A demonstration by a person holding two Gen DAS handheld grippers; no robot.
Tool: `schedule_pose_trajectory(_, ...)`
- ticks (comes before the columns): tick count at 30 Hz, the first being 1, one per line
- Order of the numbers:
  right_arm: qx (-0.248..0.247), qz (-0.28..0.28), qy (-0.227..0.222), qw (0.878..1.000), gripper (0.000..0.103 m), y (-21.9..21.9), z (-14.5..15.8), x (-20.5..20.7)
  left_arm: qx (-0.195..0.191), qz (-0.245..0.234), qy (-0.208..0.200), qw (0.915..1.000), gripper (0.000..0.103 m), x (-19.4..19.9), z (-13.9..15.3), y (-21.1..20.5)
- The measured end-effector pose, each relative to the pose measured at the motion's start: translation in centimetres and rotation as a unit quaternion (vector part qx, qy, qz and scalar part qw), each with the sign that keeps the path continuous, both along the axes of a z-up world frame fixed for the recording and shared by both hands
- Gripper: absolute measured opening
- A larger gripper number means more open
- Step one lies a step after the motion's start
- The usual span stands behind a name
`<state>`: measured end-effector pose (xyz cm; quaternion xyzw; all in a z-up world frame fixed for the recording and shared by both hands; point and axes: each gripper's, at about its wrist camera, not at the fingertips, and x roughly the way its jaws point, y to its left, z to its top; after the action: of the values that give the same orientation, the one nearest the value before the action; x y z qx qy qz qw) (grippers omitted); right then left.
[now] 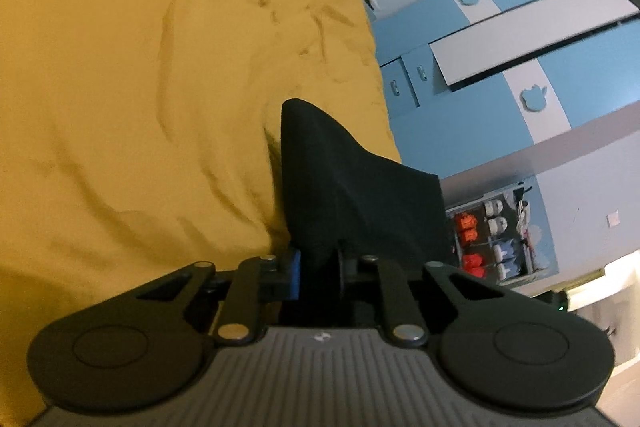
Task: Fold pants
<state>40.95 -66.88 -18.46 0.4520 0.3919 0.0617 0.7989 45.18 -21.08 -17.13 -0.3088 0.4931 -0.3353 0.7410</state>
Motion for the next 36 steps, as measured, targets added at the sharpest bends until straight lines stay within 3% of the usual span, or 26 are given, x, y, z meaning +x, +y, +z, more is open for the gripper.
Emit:
schedule_pose_trajectory(6, -0.009, 0.019, -0.013, 1.000, 0.011, 3.8, 5.4, -2.7, 0.037, -0.032, -0.037, 0.9981, 0.017, -2.4, 6.6, 3.7)
schedule_pose_trajectory(11, 0.010, 0.040, -0.035, 0.999, 0.011, 9.5, 9.2, -6.0, 0.077, -0.045, -0.062, 0.9940, 0.017, -5.5, 12.0, 8.7)
schedule_pose_trajectory(19, 0.070, 0.067, -0.035, 0.995, 0.011, 20.3, 10.7, -12.6, 0.135, -0.051, -0.070, 0.9870, 0.018, -10.7, 16.3, 18.4)
schedule_pose_trajectory(24, 0.088, 0.074, -0.024, 0.993, 0.011, 25.8, 8.8, -17.2, 0.163, -0.060, -0.063, 0.9827, 0.018, -13.6, 15.7, 22.7)
schedule_pose_trajectory(28, 0.096, 0.074, -0.018, 0.992, 0.011, 28.7, 6.5, -19.9, 0.168, -0.054, -0.056, 0.9827, 0.018, -15.4, 13.4, 24.9)
schedule_pose_trajectory(36, 0.078, 0.070, 0.004, 0.995, 0.011, 29.3, 1.5, -19.4, 0.145, -0.044, -0.036, 0.9877, 0.018, -14.9, 6.7, 26.3)
